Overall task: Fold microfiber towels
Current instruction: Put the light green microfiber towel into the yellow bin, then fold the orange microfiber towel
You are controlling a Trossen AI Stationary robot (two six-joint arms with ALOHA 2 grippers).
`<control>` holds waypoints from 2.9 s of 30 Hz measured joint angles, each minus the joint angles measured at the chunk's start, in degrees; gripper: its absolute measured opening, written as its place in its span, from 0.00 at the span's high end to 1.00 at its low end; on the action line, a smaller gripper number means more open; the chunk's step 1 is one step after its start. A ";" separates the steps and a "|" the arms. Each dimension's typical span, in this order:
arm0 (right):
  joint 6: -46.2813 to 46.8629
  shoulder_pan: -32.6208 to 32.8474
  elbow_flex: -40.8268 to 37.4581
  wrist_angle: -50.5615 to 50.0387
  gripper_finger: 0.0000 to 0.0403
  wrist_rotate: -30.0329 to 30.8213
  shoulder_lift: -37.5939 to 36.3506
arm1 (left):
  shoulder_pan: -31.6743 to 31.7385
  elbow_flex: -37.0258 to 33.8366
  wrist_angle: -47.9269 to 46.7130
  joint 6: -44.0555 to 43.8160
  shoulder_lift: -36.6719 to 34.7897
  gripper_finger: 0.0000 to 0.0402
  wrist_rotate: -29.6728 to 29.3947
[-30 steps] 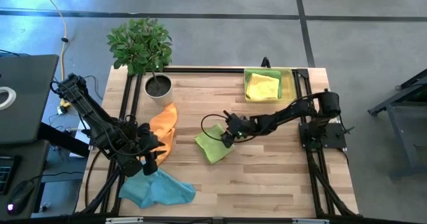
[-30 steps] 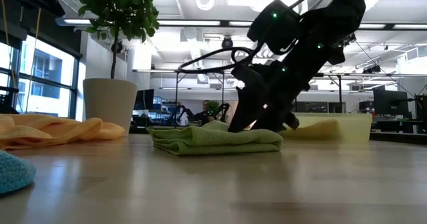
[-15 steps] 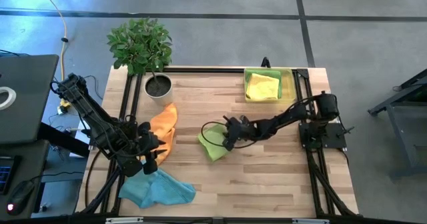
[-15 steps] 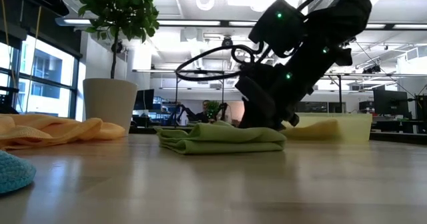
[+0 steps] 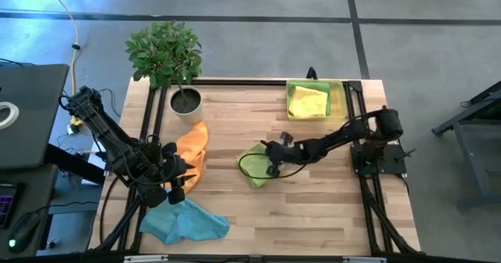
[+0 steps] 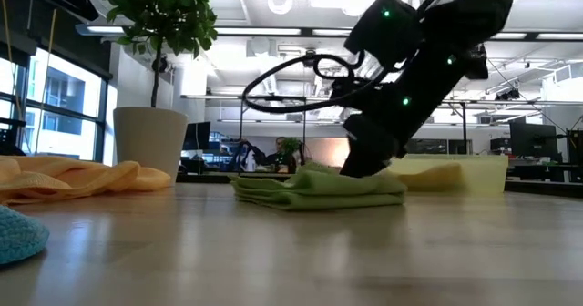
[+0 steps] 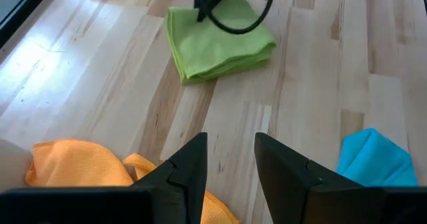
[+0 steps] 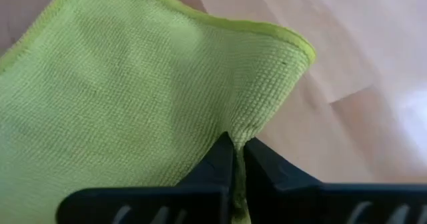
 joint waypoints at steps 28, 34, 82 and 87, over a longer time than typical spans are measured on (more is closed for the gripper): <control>-63.19 -28.76 0.07 -37.23 0.99 16.82 -24.48 | 4.39 0.00 -0.01 -0.02 -0.02 0.71 0.02; -75.69 -33.63 0.07 -27.85 0.99 15.43 -24.17 | 6.60 0.00 0.00 1.50 -0.02 0.71 0.31; -60.49 -36.00 0.13 -9.28 0.67 25.23 -17.14 | 18.49 0.00 0.00 1.15 0.00 0.71 6.49; -38.07 -29.61 0.13 -10.97 0.67 17.81 -19.06 | 19.57 0.00 0.02 -0.75 0.85 0.71 12.04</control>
